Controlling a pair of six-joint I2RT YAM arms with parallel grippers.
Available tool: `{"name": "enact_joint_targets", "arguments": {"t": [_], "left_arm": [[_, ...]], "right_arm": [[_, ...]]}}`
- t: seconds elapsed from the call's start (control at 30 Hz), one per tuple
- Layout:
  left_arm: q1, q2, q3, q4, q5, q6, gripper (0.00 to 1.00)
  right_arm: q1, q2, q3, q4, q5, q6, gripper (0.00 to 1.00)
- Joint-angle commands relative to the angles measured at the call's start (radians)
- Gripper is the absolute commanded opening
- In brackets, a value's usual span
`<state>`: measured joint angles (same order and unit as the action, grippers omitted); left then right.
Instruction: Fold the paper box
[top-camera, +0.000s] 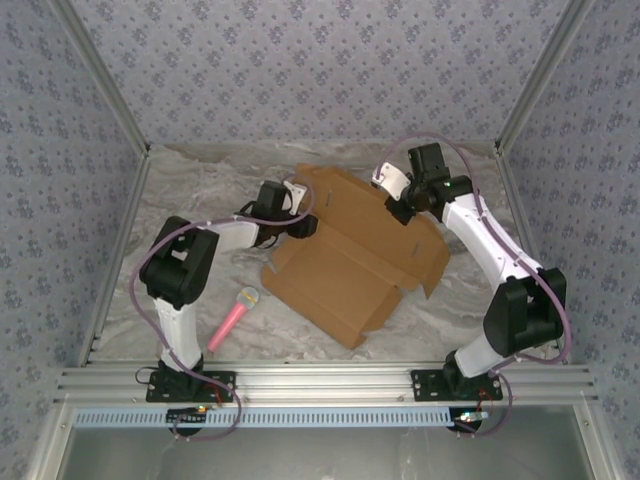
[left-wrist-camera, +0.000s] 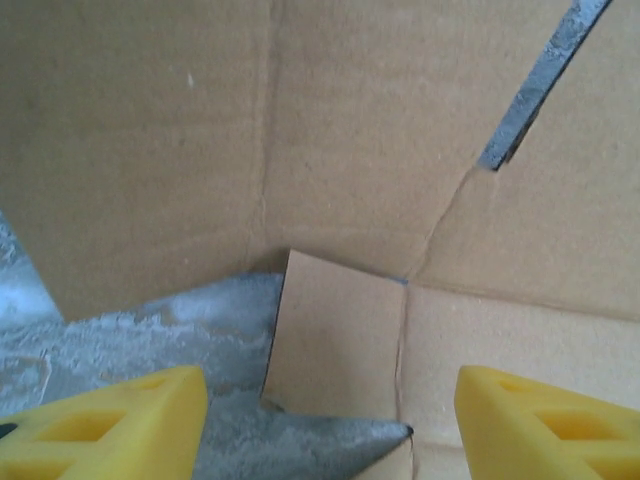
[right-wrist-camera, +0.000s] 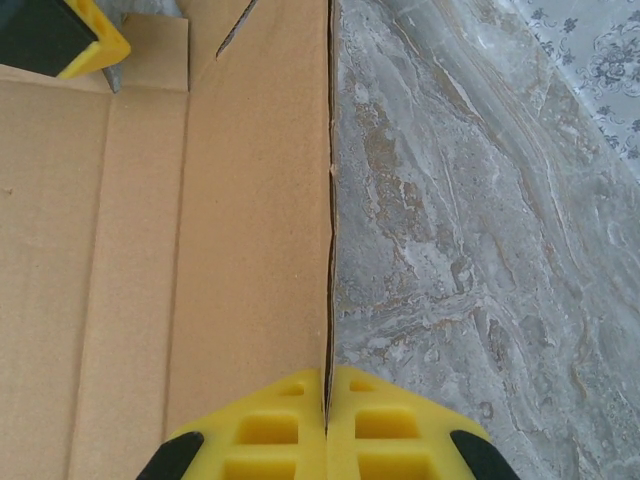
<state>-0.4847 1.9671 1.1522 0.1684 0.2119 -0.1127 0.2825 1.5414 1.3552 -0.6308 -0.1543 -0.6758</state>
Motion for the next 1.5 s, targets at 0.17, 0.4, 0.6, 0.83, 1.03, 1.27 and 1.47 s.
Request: {"name": "enact_joint_targets", "arguments": {"t": [0.17,0.4,0.6,0.83,1.03,1.27,1.47], "left_arm": [[-0.013,0.046,0.077,-0.018,0.005,0.011,0.65],[-0.028,0.07,0.084,-0.044,0.016,-0.019,0.65],[-0.038,0.086,0.104,-0.073,0.016,-0.022,0.65],[-0.039,0.06,0.085,-0.044,0.073,-0.038,0.62],[-0.039,0.013,0.048,0.012,0.151,-0.069,0.59],[-0.04,-0.001,0.032,0.056,0.229,-0.089,0.59],[-0.04,-0.001,0.012,0.106,0.275,-0.117,0.58]], "right_arm": [[-0.007,0.01,0.043,-0.04,-0.007,0.027,0.0],[-0.008,0.003,0.041,-0.034,0.001,0.03,0.0],[-0.002,-0.001,0.035,-0.026,0.011,0.032,0.0],[0.003,-0.008,0.025,-0.016,0.021,0.039,0.0],[0.004,-0.016,0.023,-0.008,0.026,0.042,0.0],[0.007,-0.019,0.017,0.0,0.032,0.048,0.0],[0.008,-0.022,0.015,0.002,0.035,0.05,0.0]]}}
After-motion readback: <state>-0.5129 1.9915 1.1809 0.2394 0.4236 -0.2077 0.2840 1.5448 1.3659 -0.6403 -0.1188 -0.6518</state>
